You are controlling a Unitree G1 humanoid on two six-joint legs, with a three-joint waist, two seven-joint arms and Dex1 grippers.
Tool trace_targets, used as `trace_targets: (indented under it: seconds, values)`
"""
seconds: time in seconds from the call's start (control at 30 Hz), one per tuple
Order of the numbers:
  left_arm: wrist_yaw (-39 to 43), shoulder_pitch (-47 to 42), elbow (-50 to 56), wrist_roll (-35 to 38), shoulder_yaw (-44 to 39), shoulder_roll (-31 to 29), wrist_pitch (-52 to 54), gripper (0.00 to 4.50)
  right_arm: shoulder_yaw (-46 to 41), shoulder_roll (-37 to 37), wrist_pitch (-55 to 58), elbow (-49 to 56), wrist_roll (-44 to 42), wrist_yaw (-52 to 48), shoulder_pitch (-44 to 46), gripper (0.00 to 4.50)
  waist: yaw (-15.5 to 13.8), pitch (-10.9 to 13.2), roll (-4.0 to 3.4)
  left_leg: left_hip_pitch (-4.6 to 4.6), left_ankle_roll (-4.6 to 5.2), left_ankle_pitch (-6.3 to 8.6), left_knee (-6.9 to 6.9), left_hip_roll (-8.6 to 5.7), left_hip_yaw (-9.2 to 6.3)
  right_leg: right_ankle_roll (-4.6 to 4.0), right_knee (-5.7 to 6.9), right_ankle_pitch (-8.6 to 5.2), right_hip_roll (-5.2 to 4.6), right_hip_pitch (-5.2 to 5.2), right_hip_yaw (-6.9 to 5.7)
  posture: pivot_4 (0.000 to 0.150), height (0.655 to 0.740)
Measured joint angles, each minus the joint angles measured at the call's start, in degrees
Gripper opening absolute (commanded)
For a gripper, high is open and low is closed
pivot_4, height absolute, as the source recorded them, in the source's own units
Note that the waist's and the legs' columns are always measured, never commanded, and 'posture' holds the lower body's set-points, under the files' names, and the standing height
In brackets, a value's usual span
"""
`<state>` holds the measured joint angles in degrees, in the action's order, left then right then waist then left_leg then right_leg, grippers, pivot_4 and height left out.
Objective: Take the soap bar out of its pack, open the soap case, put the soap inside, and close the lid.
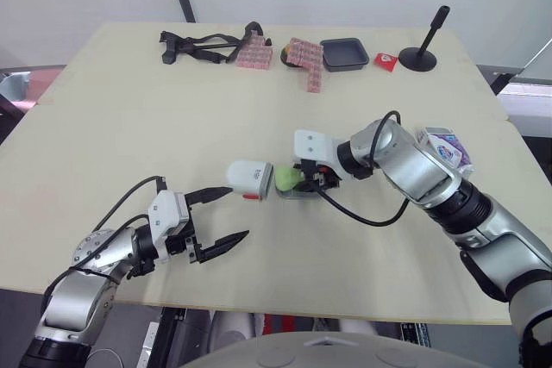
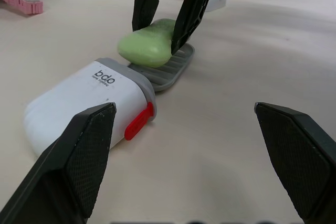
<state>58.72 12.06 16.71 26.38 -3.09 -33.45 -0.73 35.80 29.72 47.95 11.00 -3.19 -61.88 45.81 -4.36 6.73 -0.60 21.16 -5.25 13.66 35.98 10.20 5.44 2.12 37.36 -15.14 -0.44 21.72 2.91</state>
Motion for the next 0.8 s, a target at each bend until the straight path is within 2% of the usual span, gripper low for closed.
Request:
trace_targets:
  seconds: [0.53,0.6,0.77,0.8]
  values:
    - [-1.7,-1.1,0.1,-0.1,0.0,0.7,0.5,4.50,2.1,0.0,-2.1,-3.0,2.1,-1.0,0.1,1.73,0.0,0.0,0.00,0.00,-0.01,0.00,0.01,0.01,0.00,0.00,0.03,0.00,0.02,0.00,-0.01,0.150,0.7400]
    - [-1.9,-1.0,0.1,-0.1,0.0,0.7,0.5,4.50,2.1,0.0,-2.1,-3.2,2.1,-1.1,0.1,2.75,0.0,0.0,0.00,0.00,-0.01,-0.01,0.02,0.01,0.00,0.00,0.03,0.00,0.02,0.00,-0.01,0.150,0.7400]
    - [-2.2,-0.8,0.4,-0.1,0.0,0.7,0.5,4.50,2.0,-0.2,-1.9,-3.2,2.1,-1.2,0.7,4.41,0.0,0.0,0.00,-0.01,-0.01,-0.01,0.03,0.01,0.00,0.00,0.04,0.00,0.02,0.00,-0.01,0.150,0.7400]
    - [-2.3,-0.8,0.4,-0.1,0.0,0.7,0.5,4.50,2.0,-0.2,-1.9,-3.2,2.1,-1.2,0.8,4.46,0.0,0.0,0.00,-0.01,-0.01,-0.01,0.03,0.02,0.00,0.00,0.04,0.00,0.01,0.00,-0.01,0.150,0.7400]
